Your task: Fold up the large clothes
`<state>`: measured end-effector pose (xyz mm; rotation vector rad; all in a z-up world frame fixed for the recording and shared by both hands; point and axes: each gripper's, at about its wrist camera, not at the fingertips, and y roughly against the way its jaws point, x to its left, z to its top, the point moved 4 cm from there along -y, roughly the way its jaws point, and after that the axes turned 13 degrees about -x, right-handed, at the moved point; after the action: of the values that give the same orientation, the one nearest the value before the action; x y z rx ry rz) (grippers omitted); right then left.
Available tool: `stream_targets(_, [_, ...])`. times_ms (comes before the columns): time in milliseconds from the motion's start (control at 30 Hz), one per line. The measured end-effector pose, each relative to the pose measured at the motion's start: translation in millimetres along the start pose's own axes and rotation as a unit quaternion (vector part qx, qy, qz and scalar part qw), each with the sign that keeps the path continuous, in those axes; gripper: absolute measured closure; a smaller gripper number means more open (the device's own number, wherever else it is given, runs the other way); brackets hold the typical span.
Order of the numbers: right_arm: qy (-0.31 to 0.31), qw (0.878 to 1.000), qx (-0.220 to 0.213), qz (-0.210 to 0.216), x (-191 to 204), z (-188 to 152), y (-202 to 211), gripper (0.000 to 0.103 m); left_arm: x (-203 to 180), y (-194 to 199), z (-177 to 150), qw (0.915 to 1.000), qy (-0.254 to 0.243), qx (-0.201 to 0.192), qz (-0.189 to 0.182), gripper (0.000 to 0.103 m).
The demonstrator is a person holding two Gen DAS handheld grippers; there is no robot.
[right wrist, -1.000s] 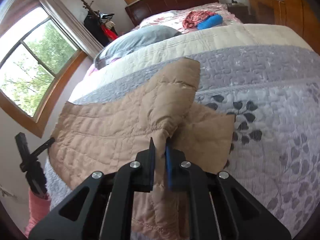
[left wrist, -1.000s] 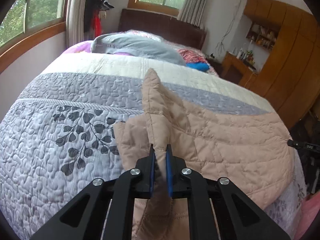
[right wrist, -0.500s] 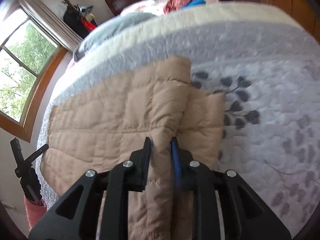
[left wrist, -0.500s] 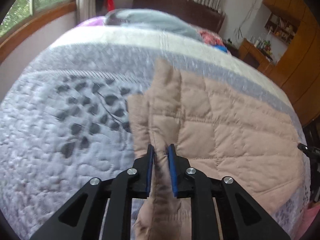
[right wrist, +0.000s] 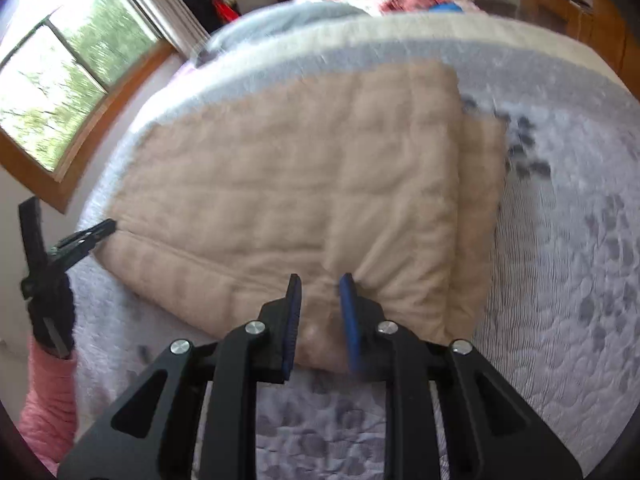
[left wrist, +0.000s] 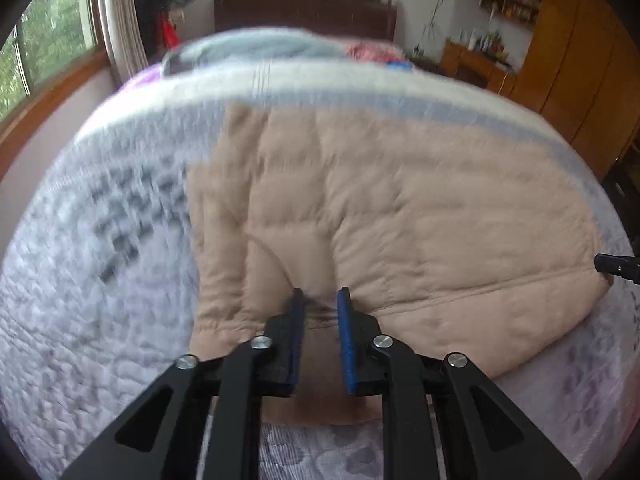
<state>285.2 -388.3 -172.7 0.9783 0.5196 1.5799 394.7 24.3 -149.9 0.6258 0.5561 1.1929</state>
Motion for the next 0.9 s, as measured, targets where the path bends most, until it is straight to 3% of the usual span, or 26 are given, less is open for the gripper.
stream_targets(167, [-0.021, 1.000, -0.006, 0.016, -15.1, -12.5, -23.4, 0.089, 2.2, -9.3, -14.9, 0.9998, -0.009, -0.017, -0.008, 0.088])
stream_targets(300, [-0.031, 0.999, 0.000, 0.013, -13.6, -8.3, -9.8, 0.089, 1.7, -4.5, -9.7, 1.0000, 0.007, -0.006, -0.003, 0.088])
stream_targets(367, [-0.021, 0.999, -0.026, 0.008, -8.9, 6.1, 9.2, 0.083, -1.0, 7.6, -1.2, 0.9998, 0.018, -0.009, -0.005, 0.088])
stream_targets(467, [-0.024, 0.998, -0.052, 0.038, 4.7, 28.6, 28.9, 0.083, -22.7, 32.1, 24.0, 0.9982, 0.015, -0.044, -0.038, 0.087])
stream_targets(533, [-0.021, 0.997, -0.056, 0.053, 17.7, 42.2, 31.3, 0.083, -38.1, 33.3, 36.0, 0.9971, 0.011, -0.045, -0.060, 0.085])
stream_targets(700, [-0.006, 0.998, -0.042, 0.047, 48.7, 61.6, 7.6, 0.083, -79.1, 10.6, 57.4, 0.9970, 0.000, -0.031, -0.070, 0.085])
stream_targets(900, [0.000, 1.000, -0.017, 0.025, 69.4, 62.3, -24.3, 0.083, -94.3, -27.2, 49.0, 0.9986, -0.006, 0.000, -0.052, 0.085])
